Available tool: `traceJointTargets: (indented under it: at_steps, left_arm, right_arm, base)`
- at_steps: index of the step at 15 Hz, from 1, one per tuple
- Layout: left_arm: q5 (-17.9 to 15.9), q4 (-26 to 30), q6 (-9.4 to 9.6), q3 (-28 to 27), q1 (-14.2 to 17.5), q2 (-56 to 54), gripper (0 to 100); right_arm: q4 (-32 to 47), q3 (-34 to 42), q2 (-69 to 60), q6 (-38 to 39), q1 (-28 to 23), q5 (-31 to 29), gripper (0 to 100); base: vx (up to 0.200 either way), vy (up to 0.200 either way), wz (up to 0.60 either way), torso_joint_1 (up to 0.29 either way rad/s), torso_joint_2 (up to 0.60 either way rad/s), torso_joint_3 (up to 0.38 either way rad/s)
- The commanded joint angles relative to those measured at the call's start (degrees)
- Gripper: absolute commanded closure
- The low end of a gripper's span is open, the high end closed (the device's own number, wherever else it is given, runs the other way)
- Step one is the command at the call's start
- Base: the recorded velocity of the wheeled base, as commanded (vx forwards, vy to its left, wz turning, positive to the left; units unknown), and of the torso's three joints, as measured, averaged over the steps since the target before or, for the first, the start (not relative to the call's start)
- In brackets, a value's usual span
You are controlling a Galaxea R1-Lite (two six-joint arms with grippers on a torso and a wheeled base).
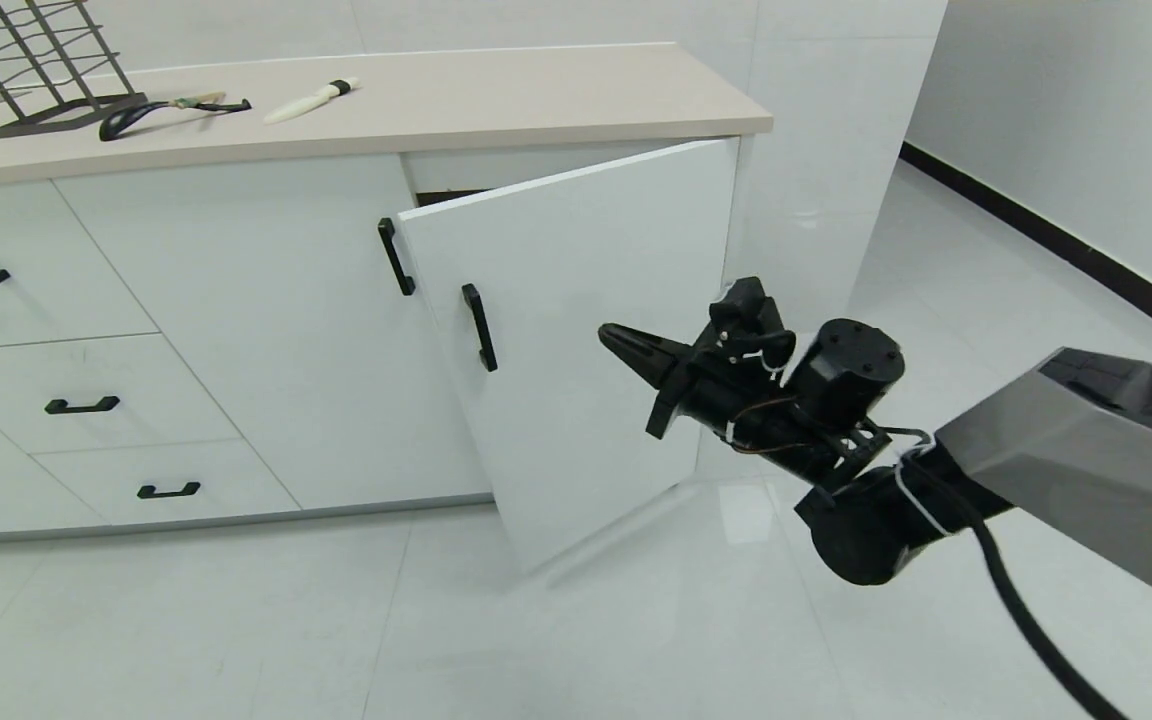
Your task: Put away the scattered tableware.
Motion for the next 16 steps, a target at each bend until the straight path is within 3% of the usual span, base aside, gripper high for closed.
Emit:
traceJointTargets:
  at_steps: [1, 4, 5, 9, 10, 13, 16]
  left_arm:
    - [0.0, 0.0, 0.15, 0.0, 0.0, 0.1, 0]
    - [0.0, 0.0, -0.55, 0.0, 0.0, 0.1, 0]
    - [0.1, 0.1, -1.08, 0.0, 0.0, 0.1, 0]
    - [2.6, 0.1, -0.9, 0.0, 0.0, 0.1, 0]
    - [2.5, 0.1, -1.16, 0.0, 0.0, 0.1, 0]
    - [2.1, 0.3, 2.26, 0.0, 0.0, 0.1, 0]
    - [2.2, 0.3, 2.26, 0.0, 0.0, 0.1, 0]
  right_arm:
    - [-1.9, 18.9, -17.6, -0.3, -0.2, 0.9, 100]
    - [-1.8, 33.4, -36.2, -0.5, -2.3, 1.2, 100]
    - [-1.6, 40.2, -43.1, -1.1, -6.3, 1.4, 100]
    - [-1.1, 61.5, -67.3, -1.5, -32.6, 5.0, 100]
    - [-1.0, 67.0, -71.7, -1.5, -35.1, 5.1, 100]
    - [14.4, 67.2, -93.3, -1.6, -36.0, 5.3, 100]
    - [37.4, 67.2, -114.0, -1.3, -36.0, 4.3, 100]
  base:
    - [0.0, 0.0, 0.0, 0.0, 0.0, 0.0]
    - [0.0, 0.0, 0.0, 0.0, 0.0, 0.0]
    - [0.0, 0.0, 0.0, 0.0, 0.0, 0.0]
    - [0.0, 0.0, 0.0, 0.0, 0.0, 0.0]
    - [0.0, 0.0, 0.0, 0.0, 0.0, 0.0]
    - [0.0, 0.0, 0.0, 0.0, 0.0, 0.0]
    - [0.0, 0.0, 0.0, 0.0, 0.0, 0.0]
